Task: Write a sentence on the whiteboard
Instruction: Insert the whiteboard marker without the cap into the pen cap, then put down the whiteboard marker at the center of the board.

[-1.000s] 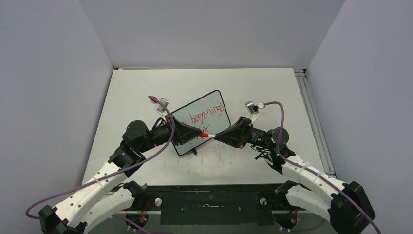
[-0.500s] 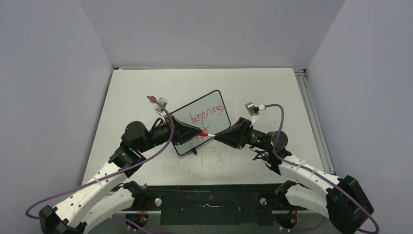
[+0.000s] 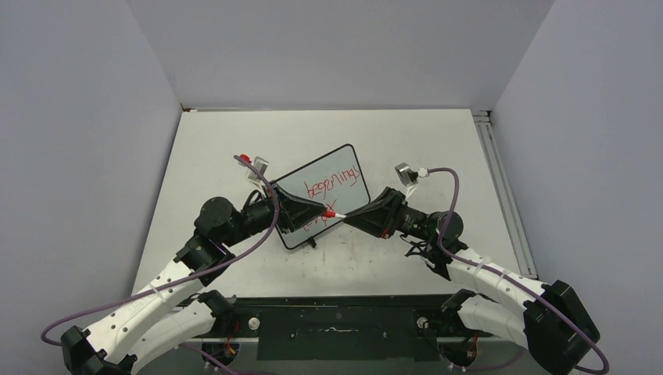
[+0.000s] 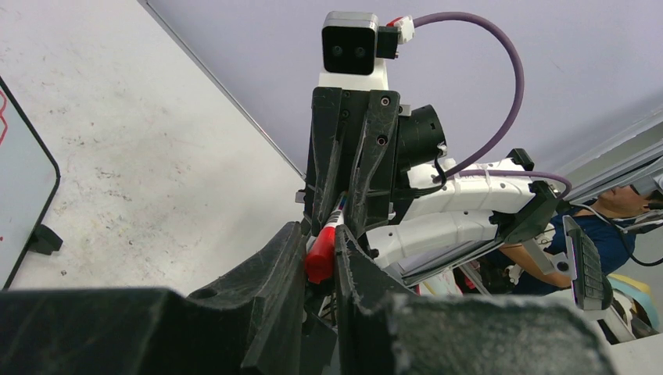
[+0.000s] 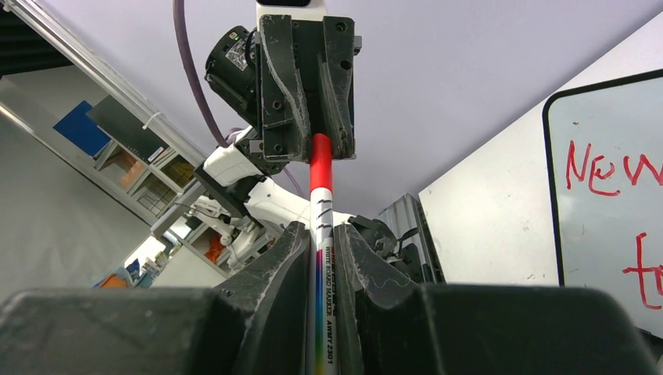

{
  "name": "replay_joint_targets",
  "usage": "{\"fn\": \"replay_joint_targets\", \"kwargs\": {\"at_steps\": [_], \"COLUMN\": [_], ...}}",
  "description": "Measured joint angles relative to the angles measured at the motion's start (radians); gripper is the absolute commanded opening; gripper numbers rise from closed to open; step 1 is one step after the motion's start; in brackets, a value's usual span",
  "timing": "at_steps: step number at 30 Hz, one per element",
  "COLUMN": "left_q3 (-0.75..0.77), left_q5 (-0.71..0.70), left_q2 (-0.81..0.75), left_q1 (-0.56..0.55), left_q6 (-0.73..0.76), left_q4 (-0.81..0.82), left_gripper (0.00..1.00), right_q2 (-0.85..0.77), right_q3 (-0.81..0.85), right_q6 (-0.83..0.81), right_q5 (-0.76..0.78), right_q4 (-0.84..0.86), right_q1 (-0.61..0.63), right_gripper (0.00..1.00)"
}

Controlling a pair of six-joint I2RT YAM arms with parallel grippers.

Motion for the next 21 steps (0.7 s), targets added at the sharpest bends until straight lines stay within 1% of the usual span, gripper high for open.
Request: {"fn": "replay_joint_targets", "kwargs": {"at_steps": [3,6,7,8,9,10,12,15,18,20,21], "left_q3": [0.0,0.0,0.001,0.004,0.013,0.022,0.071,0.172,0.269,0.313,0.325], "left_q5": [-0.018,-0.033,-0.04,-0.045,-0.041,-0.04,-0.042,-0.079,-0.137,-0.172,-0.186], "left_q2": [0.0,-0.003,-0.008,-0.012,-0.011,-0.008,-0.002,0.0,-0.001,-0.004,-0.007], "left_q1": [-0.011,-0.013,-0.013,-0.013,-0.019,-0.024,-0.029,-0.018,0.015,0.054,0.08], "left_q6": [0.005,0.025,0.037,0.056,0.074,0.098,0.145,0.22,0.291,0.336,0.359], "left_q4": [0.008,-0.005,-0.021,-0.047,-0.082,-0.111,-0.227,-0.361,-0.46,-0.52,-0.549], "left_gripper": [0.01,0.28,0.38,0.48,0.57,0.64,0.79,0.89,0.96,1.0,0.97], "right_q2": [0.0,-0.006,-0.016,-0.032,-0.051,-0.075,-0.134,-0.232,-0.269,-0.271,-0.271], "right_q3": [0.0,0.002,0.005,0.013,0.026,0.043,0.084,0.177,0.269,0.306,0.311], "right_q6": [0.0,-0.021,-0.038,-0.061,-0.095,-0.131,-0.212,-0.332,-0.408,-0.441,-0.452], "right_q5": [0.003,0.01,0.015,0.023,0.039,0.063,0.132,0.304,0.507,0.646,0.707], "right_q4": [0.008,-0.015,-0.05,-0.1,-0.167,-0.248,-0.433,-0.741,-1.003,-1.146,-1.201], "right_q1": [0.0,0.002,0.005,0.01,0.018,0.022,0.031,0.029,0.028,0.028,0.028], "right_gripper": [0.05,0.05,0.05,0.05,0.05,0.05,0.05,0.05,0.05,0.06,0.06]}}
